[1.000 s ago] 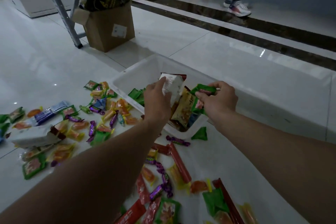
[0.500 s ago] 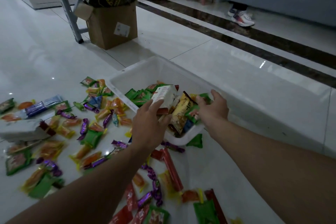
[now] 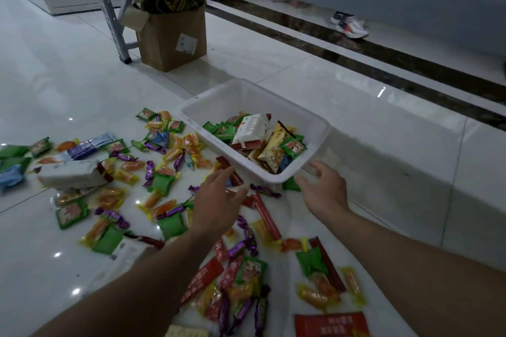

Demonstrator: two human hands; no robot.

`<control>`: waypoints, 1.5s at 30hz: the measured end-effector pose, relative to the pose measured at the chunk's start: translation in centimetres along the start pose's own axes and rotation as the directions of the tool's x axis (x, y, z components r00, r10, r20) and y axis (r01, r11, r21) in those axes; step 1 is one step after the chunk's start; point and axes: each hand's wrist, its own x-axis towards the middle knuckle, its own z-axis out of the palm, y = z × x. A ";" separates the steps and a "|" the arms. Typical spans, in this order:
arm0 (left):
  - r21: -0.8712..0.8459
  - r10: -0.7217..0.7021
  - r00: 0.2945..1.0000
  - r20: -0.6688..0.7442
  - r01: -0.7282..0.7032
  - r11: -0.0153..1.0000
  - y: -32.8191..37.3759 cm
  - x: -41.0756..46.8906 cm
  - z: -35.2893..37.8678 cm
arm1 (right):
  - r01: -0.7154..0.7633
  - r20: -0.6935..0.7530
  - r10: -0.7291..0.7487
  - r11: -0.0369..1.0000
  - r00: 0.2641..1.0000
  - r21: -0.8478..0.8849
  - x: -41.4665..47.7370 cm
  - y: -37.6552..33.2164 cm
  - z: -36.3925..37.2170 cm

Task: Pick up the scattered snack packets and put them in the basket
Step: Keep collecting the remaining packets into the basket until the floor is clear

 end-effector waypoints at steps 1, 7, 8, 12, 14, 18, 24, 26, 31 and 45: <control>0.002 -0.014 1.000 0.010 0.014 1.000 -0.3 -0.6 -0.1 | 0.010 0.009 -0.010 1.000 1.000 -0.025 -0.9 0.1 0.1; 0.035 -0.024 0.999 0.047 0.023 0.999 -2.9 -3.4 -0.9 | 0.006 0.178 0.019 0.990 0.984 -0.140 -6.0 1.6 1.9; 0.033 -0.038 0.998 0.051 0.037 0.999 -3.4 -3.8 -1.0 | 0.024 0.214 0.010 0.988 0.977 -0.153 -6.6 1.8 2.1; 0.051 -0.044 0.997 0.055 0.041 0.998 -5.2 -5.3 -1.1 | 0.050 0.302 0.004 0.984 0.953 -0.173 -8.6 2.0 2.8; 0.075 -0.028 0.998 0.056 0.024 0.997 -5.7 -5.9 -1.3 | 0.080 0.361 -0.006 0.978 0.933 -0.192 -9.4 1.9 3.2; 0.104 -0.035 0.995 0.098 0.024 0.994 -7.0 -6.5 -1.7 | 0.203 0.550 0.002 0.929 0.835 -0.310 -10.3 2.9 5.3; 0.111 -0.058 0.989 0.135 0.043 0.993 -8.3 -7.3 -2.3 | 0.381 0.700 0.057 0.806 0.712 -0.453 -10.8 4.8 8.8; 0.110 -0.065 0.986 0.156 0.048 0.993 -8.5 -7.5 -2.5 | 0.422 0.713 0.044 0.779 0.700 -0.463 -10.7 5.4 9.7; 0.223 -0.031 0.967 0.252 -0.027 0.974 -9.2 -7.9 -2.9 | 0.514 0.735 -0.013 0.723 0.678 -0.462 -10.3 5.7 10.4; 0.520 -0.056 0.901 0.430 -0.196 0.831 -9.7 -9.6 -1.1 | 0.411 0.624 -0.176 0.875 0.762 -0.255 -9.4 5.9 8.6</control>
